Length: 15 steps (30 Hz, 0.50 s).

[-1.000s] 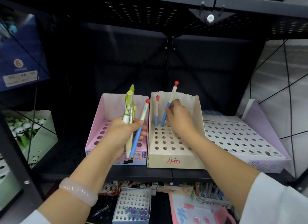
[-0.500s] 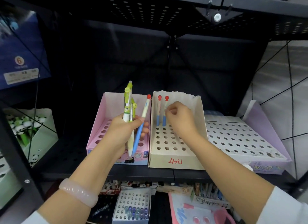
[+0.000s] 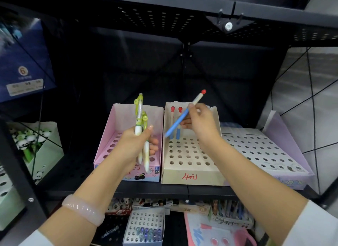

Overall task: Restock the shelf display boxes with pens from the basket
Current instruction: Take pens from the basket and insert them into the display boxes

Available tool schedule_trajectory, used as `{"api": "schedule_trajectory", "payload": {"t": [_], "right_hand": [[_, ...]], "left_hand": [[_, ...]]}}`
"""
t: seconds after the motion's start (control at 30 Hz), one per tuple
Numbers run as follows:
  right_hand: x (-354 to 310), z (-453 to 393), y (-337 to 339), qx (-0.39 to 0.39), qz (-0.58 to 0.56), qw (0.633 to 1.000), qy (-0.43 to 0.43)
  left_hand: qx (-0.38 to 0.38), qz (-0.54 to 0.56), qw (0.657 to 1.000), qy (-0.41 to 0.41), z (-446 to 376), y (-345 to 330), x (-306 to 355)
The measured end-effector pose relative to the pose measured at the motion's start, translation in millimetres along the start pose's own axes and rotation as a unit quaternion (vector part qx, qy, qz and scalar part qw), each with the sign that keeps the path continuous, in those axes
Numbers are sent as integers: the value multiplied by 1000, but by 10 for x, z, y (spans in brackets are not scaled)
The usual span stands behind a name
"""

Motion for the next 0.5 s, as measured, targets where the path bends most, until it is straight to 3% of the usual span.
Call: {"api": "schedule_trajectory", "payload": {"t": [0.2,0.33,0.5], "right_hand": [[103,-79,119,62,226,966,108],[162,-74,-53,0,288,951,118],[284,-27,-236,-77,462,872,143]], "left_hand": [[15,11,1000,15,-38,5,-4],[-2,10,1000,19,-34,15,-10],[-11,29,999,18,-17,20,-7]]}}
Point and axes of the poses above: each hand's wrist, its own z-axis away from the middle knuckle, its own y-axis out of the back of the hand, x = y × z, the point moved 2 cm from there along -z, towards the middle knuckle, and after that the axes turned 7 degrees about z, right-handed, at the moved point
